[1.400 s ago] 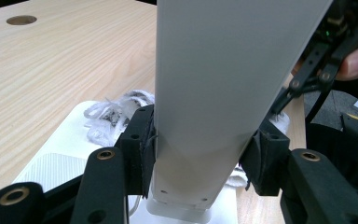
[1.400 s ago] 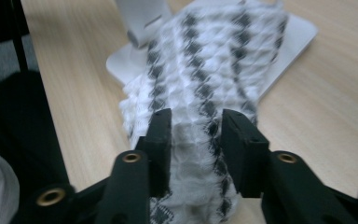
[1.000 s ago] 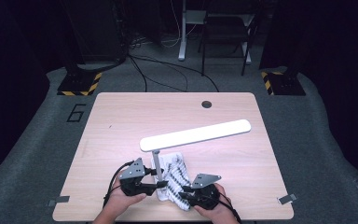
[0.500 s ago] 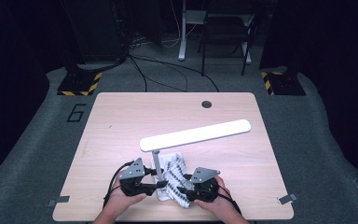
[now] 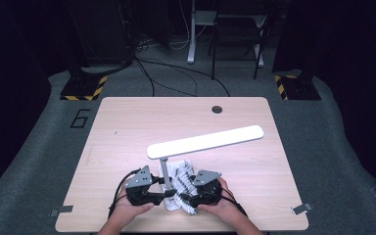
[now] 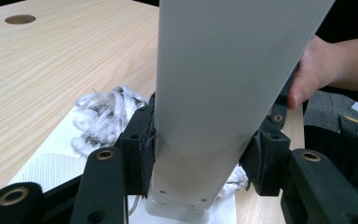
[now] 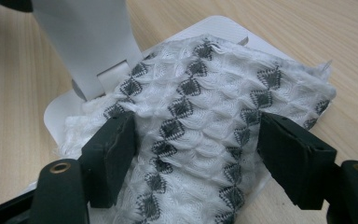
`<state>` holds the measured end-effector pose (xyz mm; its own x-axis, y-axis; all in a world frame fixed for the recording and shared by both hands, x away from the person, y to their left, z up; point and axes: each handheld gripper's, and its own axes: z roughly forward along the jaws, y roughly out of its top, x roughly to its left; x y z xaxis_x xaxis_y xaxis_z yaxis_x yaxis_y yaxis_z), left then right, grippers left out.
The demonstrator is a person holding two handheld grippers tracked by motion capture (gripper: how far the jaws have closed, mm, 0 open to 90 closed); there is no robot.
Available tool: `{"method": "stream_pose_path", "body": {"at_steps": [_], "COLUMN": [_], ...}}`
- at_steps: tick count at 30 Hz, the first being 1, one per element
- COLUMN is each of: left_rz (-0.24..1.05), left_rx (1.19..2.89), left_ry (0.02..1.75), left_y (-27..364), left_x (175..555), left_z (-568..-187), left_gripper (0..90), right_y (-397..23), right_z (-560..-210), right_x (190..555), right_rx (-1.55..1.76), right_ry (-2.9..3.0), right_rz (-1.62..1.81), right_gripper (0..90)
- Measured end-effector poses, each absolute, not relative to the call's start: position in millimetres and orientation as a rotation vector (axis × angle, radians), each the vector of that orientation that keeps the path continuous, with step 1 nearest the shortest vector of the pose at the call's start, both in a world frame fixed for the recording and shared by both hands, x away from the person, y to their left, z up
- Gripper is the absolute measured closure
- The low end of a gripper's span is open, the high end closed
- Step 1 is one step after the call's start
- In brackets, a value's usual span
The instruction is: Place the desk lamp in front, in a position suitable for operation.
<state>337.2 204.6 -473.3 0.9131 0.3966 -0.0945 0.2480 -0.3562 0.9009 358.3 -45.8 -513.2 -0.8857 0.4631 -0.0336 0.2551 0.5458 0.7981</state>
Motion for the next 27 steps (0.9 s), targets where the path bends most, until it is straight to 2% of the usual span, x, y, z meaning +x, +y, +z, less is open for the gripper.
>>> {"method": "stream_pose_path", "body": {"at_steps": [3, 6, 9, 15, 18, 27], "left_rz": [0.158, 0.158, 0.157, 0.154, 0.156, 0.165], "left_rx": [1.961, 1.961, 1.963, 1.968, 1.968, 1.980], "left_ry": [0.460, 0.460, 0.457, 0.452, 0.448, 0.433], "left_y": [205, 205, 205, 205, 205, 203], "left_x": [338, 338, 339, 339, 339, 338], "left_z": [-473, -473, -473, -473, -473, -472], "left_gripper": [50.6, 50.5, 50.6, 50.6, 50.7, 51.1], "right_y": [-45, -45, -47, -46, -46, -41], "right_z": [-515, -517, -517, -515, -513, -511], "right_x": [362, 364, 365, 360, 359, 371], "right_rx": [0.596, 0.616, 0.615, 0.629, 0.628, 0.696], "right_ry": [2.551, 2.587, 2.617, 2.653, 2.662, 2.586], "right_rz": [1.277, 1.309, 1.340, 1.369, 1.350, 1.286], "right_gripper": [27.8, 33.2, 41.0, 63.2, 69.7, 72.3]}}
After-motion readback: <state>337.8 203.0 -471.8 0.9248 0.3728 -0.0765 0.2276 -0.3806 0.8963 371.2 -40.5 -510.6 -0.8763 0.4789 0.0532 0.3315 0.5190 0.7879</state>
